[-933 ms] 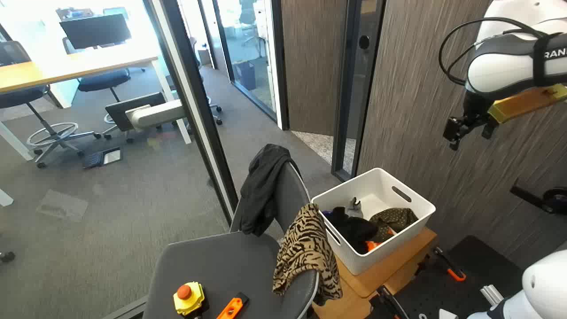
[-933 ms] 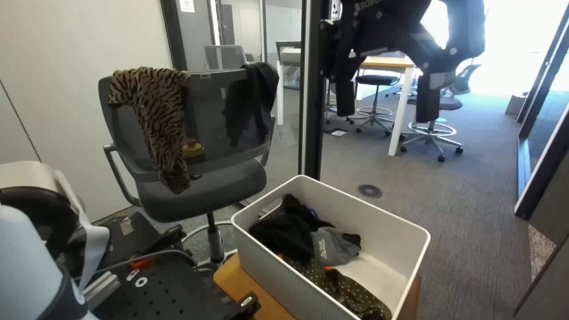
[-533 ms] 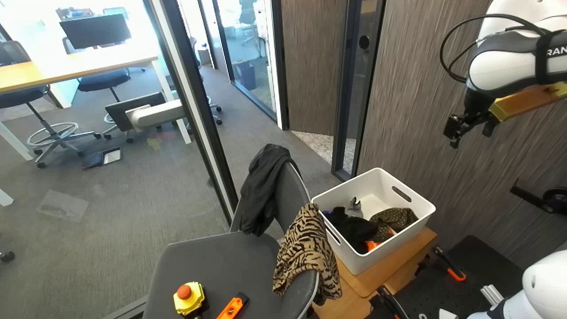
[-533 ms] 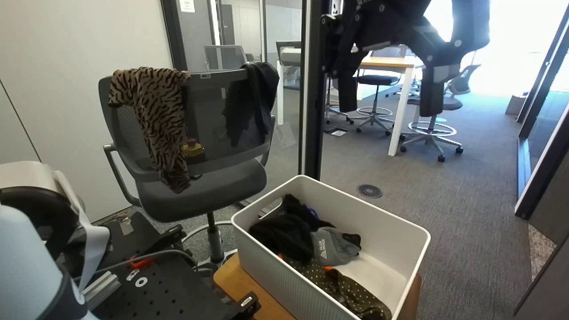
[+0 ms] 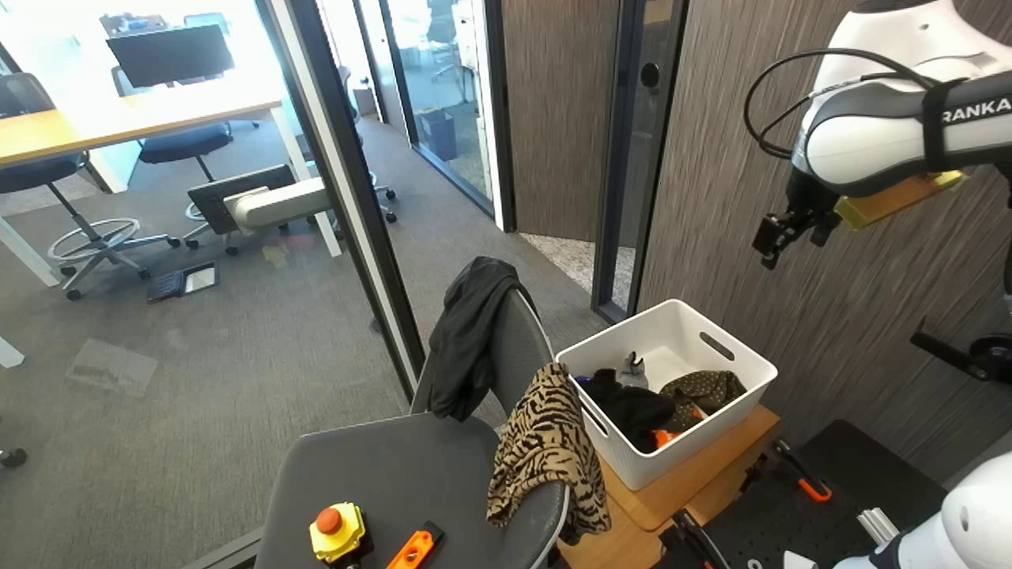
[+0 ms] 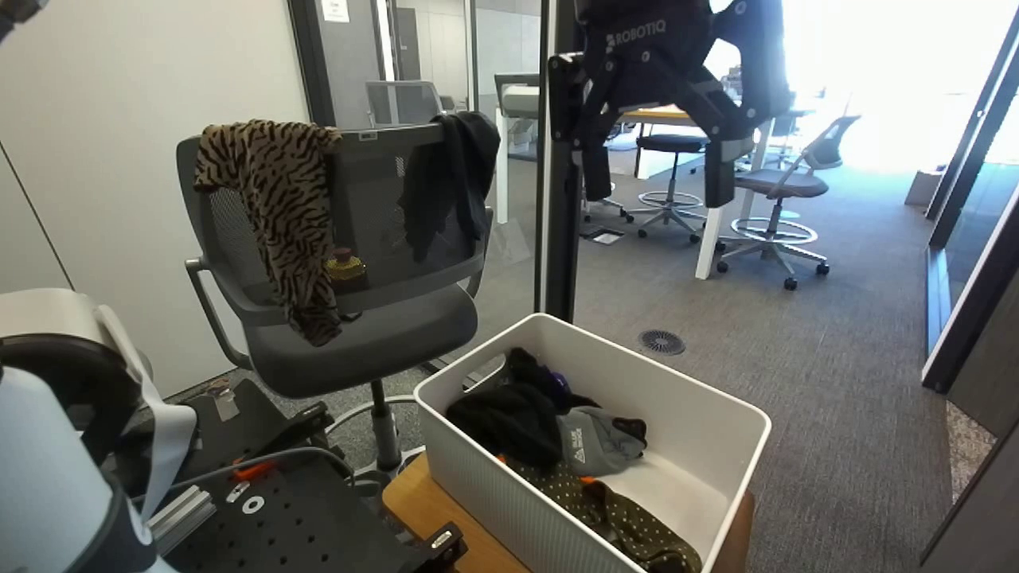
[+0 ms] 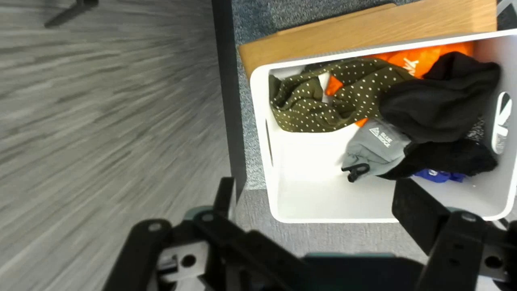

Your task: Move the black cloth from the chair head rest to the box

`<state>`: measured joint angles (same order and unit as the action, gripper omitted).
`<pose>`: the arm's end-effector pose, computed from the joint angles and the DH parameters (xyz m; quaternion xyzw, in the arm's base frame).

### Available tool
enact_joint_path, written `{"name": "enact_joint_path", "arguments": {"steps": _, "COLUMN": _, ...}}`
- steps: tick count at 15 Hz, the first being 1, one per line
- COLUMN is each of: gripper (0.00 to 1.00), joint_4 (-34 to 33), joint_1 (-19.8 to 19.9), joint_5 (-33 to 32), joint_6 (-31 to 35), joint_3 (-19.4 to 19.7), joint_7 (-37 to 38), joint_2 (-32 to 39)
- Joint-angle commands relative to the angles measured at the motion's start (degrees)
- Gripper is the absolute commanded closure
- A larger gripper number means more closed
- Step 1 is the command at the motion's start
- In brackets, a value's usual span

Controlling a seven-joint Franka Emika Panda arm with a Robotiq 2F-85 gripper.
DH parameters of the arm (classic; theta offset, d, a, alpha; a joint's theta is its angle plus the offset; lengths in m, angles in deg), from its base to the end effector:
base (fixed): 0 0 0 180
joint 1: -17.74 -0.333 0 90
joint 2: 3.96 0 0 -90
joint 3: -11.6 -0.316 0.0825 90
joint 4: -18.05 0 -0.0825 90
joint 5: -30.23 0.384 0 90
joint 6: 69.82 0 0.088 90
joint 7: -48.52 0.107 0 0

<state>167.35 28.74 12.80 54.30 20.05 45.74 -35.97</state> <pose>0.3575 -0.1390 0.4446 0.9923 -0.0581 0.0418 0.1008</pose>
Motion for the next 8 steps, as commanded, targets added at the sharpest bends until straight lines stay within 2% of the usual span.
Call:
{"name": "enact_joint_path", "arguments": {"steps": 1, "gripper": 0.00, "joint_4": 1.71, "joint_1": -4.70, "joint_5": 3.07, "joint_6": 10.86, "joint_3": 0.16, "joint_7": -4.74, "joint_2": 3.13}}
{"name": "enact_joint_path", "arguments": {"steps": 5, "gripper": 0.00, "joint_4": 1.95, "joint_1": -11.01, "joint_5": 8.49, "joint_6": 25.07, "joint_3": 0.81, "joint_7": -11.77, "joint_2": 11.70}}
{"name": "enact_joint_path", "arguments": {"steps": 8, "gripper": 0.00, "joint_4": -0.49, "joint_1": -17.92, "joint_5": 18.35, "joint_6": 32.78, "joint_3": 2.53, "joint_7": -21.47, "joint_2": 19.65}}
